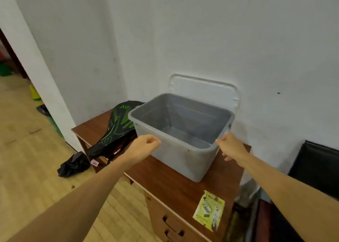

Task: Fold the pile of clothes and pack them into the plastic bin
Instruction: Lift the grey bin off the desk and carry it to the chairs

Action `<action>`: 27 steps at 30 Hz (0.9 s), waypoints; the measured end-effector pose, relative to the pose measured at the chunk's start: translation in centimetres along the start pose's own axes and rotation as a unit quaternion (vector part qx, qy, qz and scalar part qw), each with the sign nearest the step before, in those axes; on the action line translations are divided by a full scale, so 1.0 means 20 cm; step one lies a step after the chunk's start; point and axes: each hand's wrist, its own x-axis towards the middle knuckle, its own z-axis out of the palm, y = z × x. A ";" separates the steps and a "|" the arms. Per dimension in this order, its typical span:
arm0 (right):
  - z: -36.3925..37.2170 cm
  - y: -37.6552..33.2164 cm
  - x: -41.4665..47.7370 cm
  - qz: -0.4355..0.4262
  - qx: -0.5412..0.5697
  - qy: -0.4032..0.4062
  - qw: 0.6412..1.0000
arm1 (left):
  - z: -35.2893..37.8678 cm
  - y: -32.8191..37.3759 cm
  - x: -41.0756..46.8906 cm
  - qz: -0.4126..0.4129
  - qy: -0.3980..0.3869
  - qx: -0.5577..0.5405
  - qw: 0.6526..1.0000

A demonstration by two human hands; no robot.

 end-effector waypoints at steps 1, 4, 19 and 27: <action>0.04 0.00 0.04 0.035 0.017 0.017 0.999 | 0.00 -0.02 0.06 0.001 -0.007 0.001 1.000; 0.16 -0.02 0.21 0.132 0.109 0.032 0.985 | -0.03 -0.10 0.28 0.000 -0.023 0.026 0.999; 0.42 0.00 0.57 0.202 -0.119 0.157 0.959 | -0.10 -0.49 1.22 0.112 -0.027 0.145 0.983; 0.46 -0.08 0.53 0.258 -0.226 0.176 0.923 | -0.29 -0.74 1.54 0.152 0.034 0.349 0.924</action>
